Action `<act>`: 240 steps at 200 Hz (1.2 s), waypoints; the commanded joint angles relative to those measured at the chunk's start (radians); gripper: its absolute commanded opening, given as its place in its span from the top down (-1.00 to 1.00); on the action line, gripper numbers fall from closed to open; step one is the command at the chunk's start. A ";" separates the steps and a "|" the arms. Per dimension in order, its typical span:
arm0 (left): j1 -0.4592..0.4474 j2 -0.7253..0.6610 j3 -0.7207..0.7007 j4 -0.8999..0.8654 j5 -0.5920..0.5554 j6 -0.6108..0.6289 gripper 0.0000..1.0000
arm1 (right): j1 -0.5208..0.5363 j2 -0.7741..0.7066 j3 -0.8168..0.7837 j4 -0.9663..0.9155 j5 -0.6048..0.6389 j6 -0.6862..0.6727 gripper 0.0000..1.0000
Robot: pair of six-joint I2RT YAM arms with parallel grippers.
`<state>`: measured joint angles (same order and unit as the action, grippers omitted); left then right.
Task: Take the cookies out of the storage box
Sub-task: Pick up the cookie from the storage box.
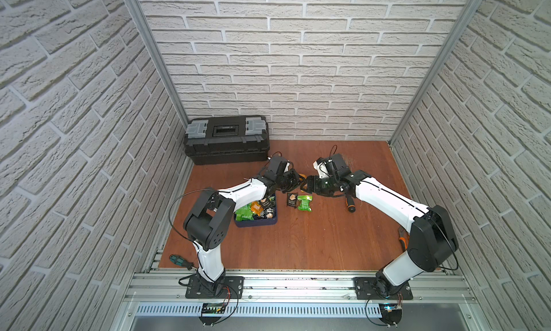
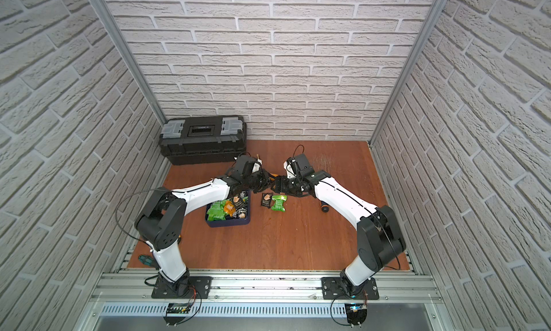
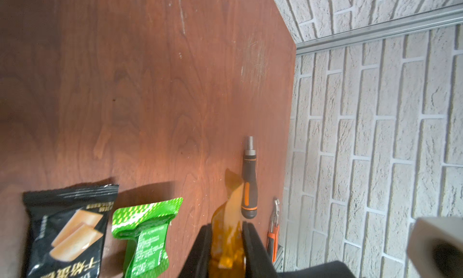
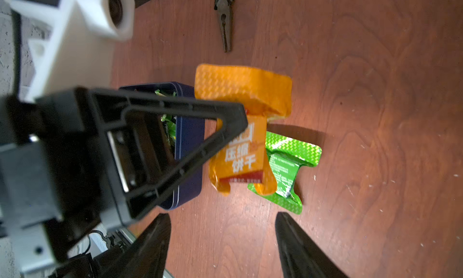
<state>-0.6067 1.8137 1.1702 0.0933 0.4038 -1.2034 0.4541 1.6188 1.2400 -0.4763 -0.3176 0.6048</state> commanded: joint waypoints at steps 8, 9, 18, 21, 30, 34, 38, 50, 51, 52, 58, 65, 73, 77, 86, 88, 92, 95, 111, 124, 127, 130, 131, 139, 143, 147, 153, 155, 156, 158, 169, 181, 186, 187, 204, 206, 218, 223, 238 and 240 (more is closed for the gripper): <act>-0.010 -0.063 -0.024 0.060 -0.012 -0.032 0.98 | -0.005 0.034 0.055 0.041 0.012 -0.041 -0.36; -0.011 -0.063 -0.024 0.060 -0.012 -0.032 0.98 | -0.005 0.036 0.056 0.040 0.014 -0.042 -0.36; -0.012 -0.067 -0.026 0.059 -0.014 -0.032 0.98 | -0.005 0.050 0.071 0.031 0.025 -0.045 -0.35; -0.014 -0.068 -0.026 0.059 -0.014 -0.032 0.98 | -0.005 0.056 0.075 0.027 0.026 -0.047 -0.34; -0.013 -0.070 -0.027 0.059 -0.013 -0.032 0.98 | -0.005 0.067 0.084 0.022 0.026 -0.052 -0.34; -0.013 -0.070 -0.029 0.059 -0.013 -0.032 0.98 | -0.005 0.071 0.086 0.022 0.024 -0.054 -0.34; -0.013 -0.071 -0.030 0.060 -0.012 -0.034 0.99 | -0.005 0.075 0.087 0.022 0.022 -0.056 -0.34; -0.013 -0.071 -0.034 0.071 -0.008 -0.038 0.99 | -0.005 0.083 0.082 0.033 0.000 -0.060 -0.34; -0.014 -0.071 -0.034 0.072 -0.007 -0.039 0.98 | -0.005 0.083 0.081 0.035 -0.003 -0.061 -0.34; -0.013 -0.071 -0.034 0.073 -0.007 -0.039 0.98 | -0.005 0.084 0.081 0.035 -0.005 -0.061 -0.34; -0.013 -0.070 -0.033 0.078 -0.004 -0.042 0.98 | -0.005 0.089 0.079 0.043 -0.018 -0.063 -0.33; -0.014 -0.070 -0.033 0.083 -0.001 -0.046 0.99 | -0.005 0.093 0.077 0.046 -0.024 -0.065 -0.32; -0.015 -0.069 -0.033 0.086 0.002 -0.049 0.99 | -0.005 0.094 0.071 0.053 -0.022 -0.065 -0.29; -0.015 -0.069 -0.034 0.087 0.002 -0.051 0.99 | -0.004 0.093 0.070 0.057 -0.017 -0.066 -0.28; -0.015 -0.071 -0.034 0.085 0.004 -0.054 1.00 | -0.004 0.092 0.069 0.061 -0.001 -0.069 -0.26; -0.015 -0.072 -0.034 0.085 0.004 -0.054 0.99 | -0.004 0.092 0.071 0.062 0.000 -0.069 -0.25; -0.015 -0.072 -0.033 0.083 0.004 -0.055 0.99 | -0.004 0.093 0.072 0.062 0.006 -0.071 -0.25; -0.015 -0.073 -0.033 0.082 0.004 -0.056 0.99 | -0.005 0.093 0.073 0.063 0.009 -0.072 -0.24; -0.015 -0.077 -0.039 0.082 0.004 -0.062 1.00 | -0.006 0.100 0.085 0.071 0.015 -0.077 -0.20; -0.015 -0.079 -0.044 0.086 0.004 -0.067 1.00 | -0.006 0.111 0.096 0.074 0.017 -0.080 -0.16; -0.015 -0.080 -0.046 0.086 0.004 -0.068 1.00 | -0.005 0.114 0.100 0.074 0.019 -0.082 -0.15; -0.015 -0.081 -0.047 0.087 0.004 -0.069 1.00 | -0.007 0.115 0.103 0.074 0.021 -0.083 -0.15; -0.015 -0.082 -0.048 0.087 0.003 -0.070 1.00 | -0.006 0.116 0.102 0.074 0.021 -0.083 -0.14; -0.015 -0.082 -0.050 0.090 0.005 -0.071 1.00 | -0.006 0.123 0.111 0.074 0.025 -0.087 -0.12; -0.015 -0.082 -0.052 0.092 0.004 -0.071 1.00 | -0.006 0.125 0.113 0.074 0.028 -0.089 -0.10; -0.016 -0.083 -0.054 0.092 0.004 -0.074 1.00 | -0.006 0.127 0.115 0.075 0.029 -0.091 -0.09; -0.016 -0.084 -0.055 0.094 0.005 -0.077 1.00 | -0.007 0.130 0.120 0.075 0.031 -0.093 -0.05; -0.017 -0.085 -0.056 0.095 0.006 -0.077 1.00 | -0.008 0.130 0.120 0.077 0.031 -0.094 -0.04; -0.016 -0.085 -0.057 0.095 0.006 -0.076 1.00 | -0.007 0.131 0.120 0.077 0.032 -0.095 -0.04; -0.016 -0.085 -0.057 0.095 0.007 -0.078 1.00 | -0.008 0.131 0.121 0.077 0.033 -0.095 -0.03; -0.018 -0.084 -0.061 0.101 0.008 -0.081 1.00 | -0.008 0.133 0.123 0.080 0.034 -0.098 0.05; -0.019 -0.083 -0.064 0.104 0.010 -0.085 1.00 | -0.008 0.132 0.122 0.080 0.038 -0.103 0.15; -0.018 -0.083 -0.065 0.106 0.010 -0.085 1.00 | -0.008 0.130 0.121 0.080 0.038 -0.106 0.20; -0.018 -0.083 -0.065 0.106 0.010 -0.085 1.00 | -0.008 0.129 0.121 0.080 0.038 -0.105 0.21; -0.018 -0.083 -0.066 0.107 0.008 -0.087 0.98 | -0.008 0.118 0.107 0.076 0.043 -0.110 0.30; -0.018 -0.083 -0.066 0.106 0.009 -0.086 0.97 | -0.008 0.117 0.104 0.075 0.043 -0.109 0.31; -0.016 -0.084 -0.067 0.105 0.004 -0.085 0.72 | -0.008 0.102 0.089 0.069 0.049 -0.111 0.35; -0.016 -0.087 -0.067 0.102 -0.003 -0.084 0.50 | -0.009 0.093 0.079 0.067 0.051 -0.112 0.35; -0.013 -0.099 -0.065 0.078 -0.029 -0.061 -0.26 | -0.008 0.063 0.039 0.056 0.079 -0.106 0.38; -0.013 -0.101 -0.064 0.070 -0.033 -0.059 -0.33 | -0.008 0.058 0.036 0.053 0.084 -0.104 0.38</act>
<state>-0.6094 1.7638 1.1187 0.1741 0.3637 -1.2877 0.4545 1.7462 1.3216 -0.4660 -0.3054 0.5140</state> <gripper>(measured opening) 0.408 0.372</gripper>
